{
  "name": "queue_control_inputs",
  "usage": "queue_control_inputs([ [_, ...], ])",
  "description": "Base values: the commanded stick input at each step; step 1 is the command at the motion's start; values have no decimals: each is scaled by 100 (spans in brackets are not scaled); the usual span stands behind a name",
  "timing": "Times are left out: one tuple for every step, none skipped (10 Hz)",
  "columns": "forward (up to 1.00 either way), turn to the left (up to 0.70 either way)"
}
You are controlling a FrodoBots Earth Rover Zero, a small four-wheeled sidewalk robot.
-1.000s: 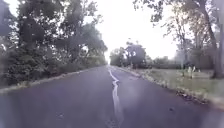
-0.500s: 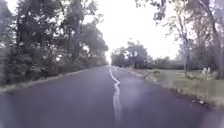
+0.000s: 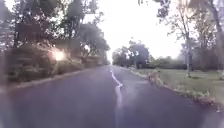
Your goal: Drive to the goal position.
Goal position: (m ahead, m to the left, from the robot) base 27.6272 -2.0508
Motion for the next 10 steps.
queue_control_inputs([
  [100, 0],
  [100, 0],
  [100, 0],
  [100, 0],
  [100, 0],
  [100, 0],
  [100, 0],
  [100, 0],
  [100, 0],
  [100, 0],
])
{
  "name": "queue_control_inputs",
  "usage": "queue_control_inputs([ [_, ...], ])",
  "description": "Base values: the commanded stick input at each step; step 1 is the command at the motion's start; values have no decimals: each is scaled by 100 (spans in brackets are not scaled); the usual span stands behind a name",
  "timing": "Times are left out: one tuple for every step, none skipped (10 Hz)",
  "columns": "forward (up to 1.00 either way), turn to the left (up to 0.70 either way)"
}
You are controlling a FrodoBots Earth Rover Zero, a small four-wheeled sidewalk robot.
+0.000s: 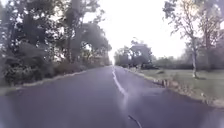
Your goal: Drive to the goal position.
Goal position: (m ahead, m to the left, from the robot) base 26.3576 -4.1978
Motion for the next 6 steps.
queue_control_inputs([
  [100, 0],
  [100, 0],
  [100, 0],
  [100, 0],
  [100, 0],
  [100, 0],
])
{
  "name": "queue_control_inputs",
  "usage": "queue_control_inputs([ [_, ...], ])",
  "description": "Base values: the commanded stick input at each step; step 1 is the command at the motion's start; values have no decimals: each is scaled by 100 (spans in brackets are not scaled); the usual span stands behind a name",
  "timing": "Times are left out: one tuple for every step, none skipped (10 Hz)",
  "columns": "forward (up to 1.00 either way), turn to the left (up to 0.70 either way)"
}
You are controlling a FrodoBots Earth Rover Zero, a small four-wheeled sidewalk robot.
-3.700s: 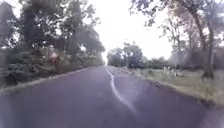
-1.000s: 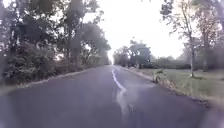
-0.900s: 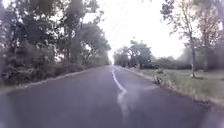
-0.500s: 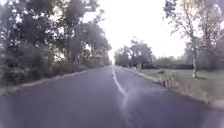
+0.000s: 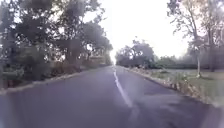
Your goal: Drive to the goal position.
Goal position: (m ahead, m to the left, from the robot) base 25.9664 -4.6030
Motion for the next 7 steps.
queue_control_inputs([
  [100, 0],
  [100, 0],
  [100, 0],
  [100, 0],
  [100, 0],
  [100, 0],
  [100, 0],
])
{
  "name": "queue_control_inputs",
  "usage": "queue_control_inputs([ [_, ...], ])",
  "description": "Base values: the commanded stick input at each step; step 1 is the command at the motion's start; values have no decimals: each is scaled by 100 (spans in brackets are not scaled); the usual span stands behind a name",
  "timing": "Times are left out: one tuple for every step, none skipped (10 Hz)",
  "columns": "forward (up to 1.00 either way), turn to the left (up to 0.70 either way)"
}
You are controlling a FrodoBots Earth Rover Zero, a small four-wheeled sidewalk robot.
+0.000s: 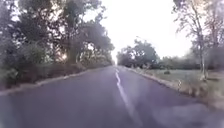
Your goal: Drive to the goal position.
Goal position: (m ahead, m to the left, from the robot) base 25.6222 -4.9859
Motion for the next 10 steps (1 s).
queue_control_inputs([
  [100, 0],
  [100, 0],
  [100, 0],
  [100, 0],
  [100, 0],
  [100, 0],
  [100, 0],
  [100, 0],
  [100, 0],
  [100, 0],
])
